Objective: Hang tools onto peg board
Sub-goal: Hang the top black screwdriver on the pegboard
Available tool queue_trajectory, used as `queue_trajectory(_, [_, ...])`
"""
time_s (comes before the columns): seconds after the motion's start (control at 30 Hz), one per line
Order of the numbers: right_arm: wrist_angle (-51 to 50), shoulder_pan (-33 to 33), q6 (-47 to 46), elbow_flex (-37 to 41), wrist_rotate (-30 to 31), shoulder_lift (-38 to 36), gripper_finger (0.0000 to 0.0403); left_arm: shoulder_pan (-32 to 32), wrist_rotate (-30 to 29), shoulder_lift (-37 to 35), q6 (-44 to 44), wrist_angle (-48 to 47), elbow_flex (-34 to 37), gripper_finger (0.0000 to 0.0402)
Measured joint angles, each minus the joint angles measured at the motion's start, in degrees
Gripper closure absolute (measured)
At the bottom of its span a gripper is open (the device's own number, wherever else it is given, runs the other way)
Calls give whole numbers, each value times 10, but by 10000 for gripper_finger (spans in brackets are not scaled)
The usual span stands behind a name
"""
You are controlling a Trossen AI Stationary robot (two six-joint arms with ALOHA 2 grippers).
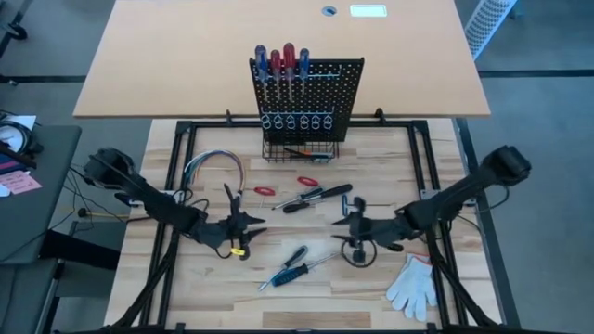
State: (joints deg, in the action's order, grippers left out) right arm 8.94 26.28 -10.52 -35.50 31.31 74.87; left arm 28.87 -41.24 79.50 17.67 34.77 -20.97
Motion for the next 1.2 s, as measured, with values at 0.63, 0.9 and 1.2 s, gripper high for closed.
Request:
queue_trajectory(0.63, [104, -49, -122, 87, 76, 86, 243, -94, 3, -66, 140, -180, -12, 293])
queue_trajectory(0.9, [96, -72, -84, 86, 61, 92, 243, -100, 3, -63, 4, -140, -12, 293])
queue_trajectory(1.2, [101, -133, 35, 85, 61, 47, 243, -165, 3, -63, -98, -108, -12, 293])
